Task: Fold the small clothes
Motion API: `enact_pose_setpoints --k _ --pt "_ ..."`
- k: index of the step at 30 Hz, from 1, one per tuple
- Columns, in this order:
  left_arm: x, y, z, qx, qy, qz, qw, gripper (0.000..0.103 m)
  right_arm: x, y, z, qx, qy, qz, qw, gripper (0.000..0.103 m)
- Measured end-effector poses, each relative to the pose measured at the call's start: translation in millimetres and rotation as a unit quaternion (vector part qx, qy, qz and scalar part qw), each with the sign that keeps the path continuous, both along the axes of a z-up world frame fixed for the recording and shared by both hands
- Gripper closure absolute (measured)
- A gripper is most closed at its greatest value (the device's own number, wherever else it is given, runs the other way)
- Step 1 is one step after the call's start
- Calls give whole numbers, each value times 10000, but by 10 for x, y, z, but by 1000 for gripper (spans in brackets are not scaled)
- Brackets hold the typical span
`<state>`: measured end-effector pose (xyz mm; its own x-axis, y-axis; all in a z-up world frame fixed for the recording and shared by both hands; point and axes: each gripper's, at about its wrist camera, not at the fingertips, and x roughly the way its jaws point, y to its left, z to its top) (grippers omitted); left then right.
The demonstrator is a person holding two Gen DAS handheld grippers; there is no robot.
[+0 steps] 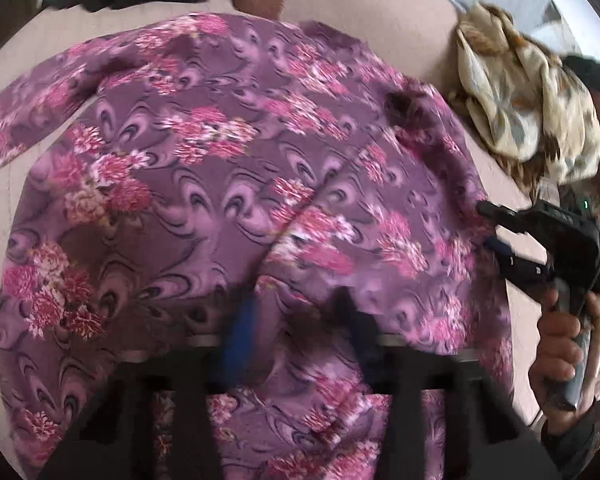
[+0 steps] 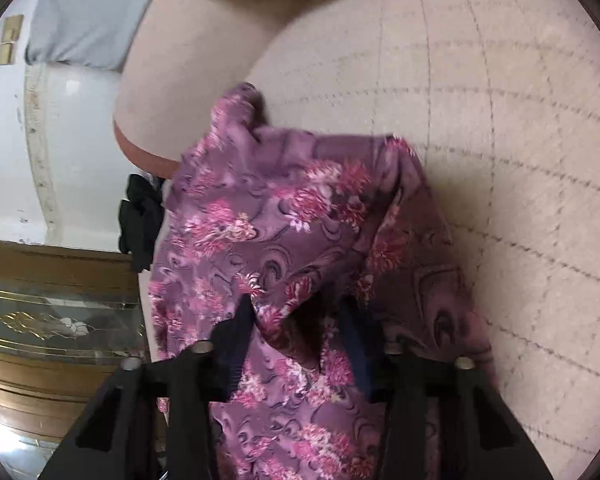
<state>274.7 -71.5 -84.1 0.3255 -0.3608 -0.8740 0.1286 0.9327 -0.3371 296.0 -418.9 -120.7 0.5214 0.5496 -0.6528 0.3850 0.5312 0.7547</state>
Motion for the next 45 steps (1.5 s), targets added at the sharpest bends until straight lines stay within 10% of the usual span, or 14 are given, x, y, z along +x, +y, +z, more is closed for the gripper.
enact_pose_setpoints --k 4,10,21,29,34,45 --pt "-93 78 228 -178 -118 43 9998 93 48 72 103 -407 -80 75 9991 96" --pt "-95 168 348 733 -89 130 9972 94 74 299 352 -1174 -277 430 9918 97" --pt "-91 157 116 1039 384 -5 9938 92 126 274 -57 -783 250 547 9951 95" --pt "-102 241 311 1068 323 16 9937 92 -80 307 318 -1438 -59 464 9885 84" --pt "-210 349 263 1064 -33 43 9943 79 -668 336 612 -1615 -556 25 9853 43" --pt "-888 605 612 963 -873 184 9913 46 -1706 1049 646 -1900 -916 295 9771 40"
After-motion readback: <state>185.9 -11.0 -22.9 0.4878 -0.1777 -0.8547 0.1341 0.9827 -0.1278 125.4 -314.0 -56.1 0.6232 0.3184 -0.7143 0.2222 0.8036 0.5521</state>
